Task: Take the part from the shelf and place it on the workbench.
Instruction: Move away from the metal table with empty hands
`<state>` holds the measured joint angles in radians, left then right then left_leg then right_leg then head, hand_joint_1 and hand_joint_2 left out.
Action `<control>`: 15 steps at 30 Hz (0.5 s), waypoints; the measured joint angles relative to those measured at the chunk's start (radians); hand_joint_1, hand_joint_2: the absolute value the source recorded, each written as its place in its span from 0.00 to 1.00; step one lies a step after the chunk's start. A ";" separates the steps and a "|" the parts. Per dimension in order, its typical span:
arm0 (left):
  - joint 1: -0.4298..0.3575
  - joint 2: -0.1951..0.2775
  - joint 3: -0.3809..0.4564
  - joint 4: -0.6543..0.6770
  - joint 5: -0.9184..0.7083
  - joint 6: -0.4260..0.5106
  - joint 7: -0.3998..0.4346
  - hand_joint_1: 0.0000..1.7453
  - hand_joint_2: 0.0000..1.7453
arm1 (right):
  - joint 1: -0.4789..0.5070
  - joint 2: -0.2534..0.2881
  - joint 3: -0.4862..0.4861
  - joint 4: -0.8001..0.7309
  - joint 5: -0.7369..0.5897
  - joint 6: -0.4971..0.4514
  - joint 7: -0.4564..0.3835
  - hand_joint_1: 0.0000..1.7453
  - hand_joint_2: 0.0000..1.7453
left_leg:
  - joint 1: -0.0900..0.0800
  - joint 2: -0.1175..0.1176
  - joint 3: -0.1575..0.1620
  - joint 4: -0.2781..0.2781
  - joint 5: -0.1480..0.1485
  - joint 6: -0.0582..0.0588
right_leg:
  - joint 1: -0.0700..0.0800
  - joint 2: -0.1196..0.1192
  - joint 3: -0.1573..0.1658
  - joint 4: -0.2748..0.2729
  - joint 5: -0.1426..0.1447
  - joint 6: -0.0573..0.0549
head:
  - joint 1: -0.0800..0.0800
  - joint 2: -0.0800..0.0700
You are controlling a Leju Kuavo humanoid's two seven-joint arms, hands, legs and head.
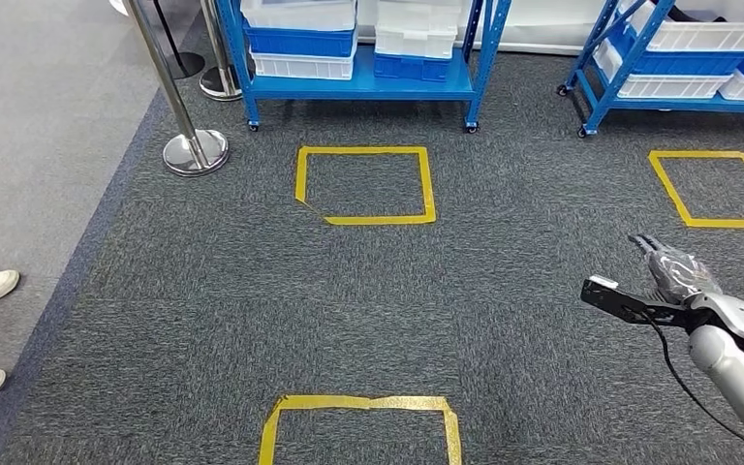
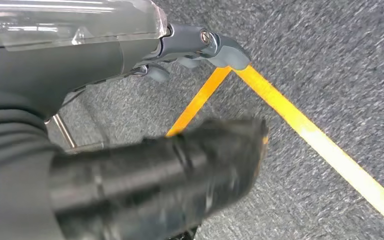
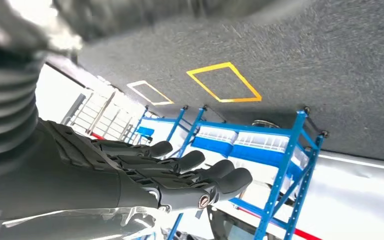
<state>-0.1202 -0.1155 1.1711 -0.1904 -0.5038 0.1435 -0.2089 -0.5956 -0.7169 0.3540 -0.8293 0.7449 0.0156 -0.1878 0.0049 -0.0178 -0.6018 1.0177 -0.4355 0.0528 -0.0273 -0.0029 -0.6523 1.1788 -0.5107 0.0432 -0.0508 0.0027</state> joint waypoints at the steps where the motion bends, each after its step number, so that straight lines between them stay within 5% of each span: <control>1: 0.000 0.000 0.000 0.000 0.000 0.000 0.000 0.00 1.00 | -0.003 0.002 -0.002 0.002 0.002 0.001 0.001 0.00 1.00 | -0.001 -0.003 -0.002 0.005 -0.003 -0.003 | 0.000 0.002 0.030 -0.062 0.024 -0.002 | 0.000 0.000; 3: -0.001 0.000 0.000 0.000 0.000 0.000 0.001 0.00 1.00 | -0.009 0.005 -0.005 0.005 0.008 0.002 0.001 0.00 1.00 | -0.004 -0.008 -0.007 0.013 -0.007 -0.012 | 0.005 0.004 0.061 -0.135 0.044 -0.009 | 0.000 0.000; 7: -0.001 0.000 0.004 0.000 0.003 0.000 0.003 0.00 1.00 | -0.020 0.018 -0.007 0.011 0.019 0.005 -0.001 0.00 1.00 | -0.004 -0.006 -0.016 0.024 -0.016 -0.031 | 0.006 0.001 0.060 -0.144 0.048 -0.032 | -0.001 0.000; 12: -0.001 0.000 0.008 0.000 0.002 0.001 0.015 0.00 1.00 | -0.031 0.033 -0.007 0.018 0.026 0.014 -0.001 0.00 1.00 | 0.002 0.008 -0.135 0.279 -0.137 -0.051 | 0.004 -0.009 0.061 -0.148 0.050 -0.052 | -0.002 0.000; 13: 0.000 0.001 0.008 0.000 0.001 0.001 0.022 0.00 0.75 | -0.033 0.038 -0.007 0.022 0.027 0.019 0.004 0.00 0.75 | 0.005 0.009 -0.142 0.294 -0.132 -0.056 | 0.004 -0.010 0.061 -0.147 0.050 -0.054 | -0.001 0.000; 15: 0.002 0.000 0.009 0.000 -0.001 -0.001 0.027 0.00 0.25 | -0.042 0.052 -0.007 0.035 0.030 0.024 0.014 0.00 0.25 | 0.014 0.011 -0.097 0.204 -0.073 -0.067 | 0.001 -0.010 0.062 -0.144 0.047 -0.054 | -0.001 0.000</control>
<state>-0.1180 -0.1150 1.1798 -0.1904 -0.5051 0.1430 -0.1818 -0.6375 -0.6646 0.3469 -0.7941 0.7746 0.0401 -0.1740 0.0189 -0.0069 -0.6987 1.2221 -0.5081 -0.0146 -0.0261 -0.0133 -0.5908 1.0351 -0.4633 -0.0105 -0.0523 0.0027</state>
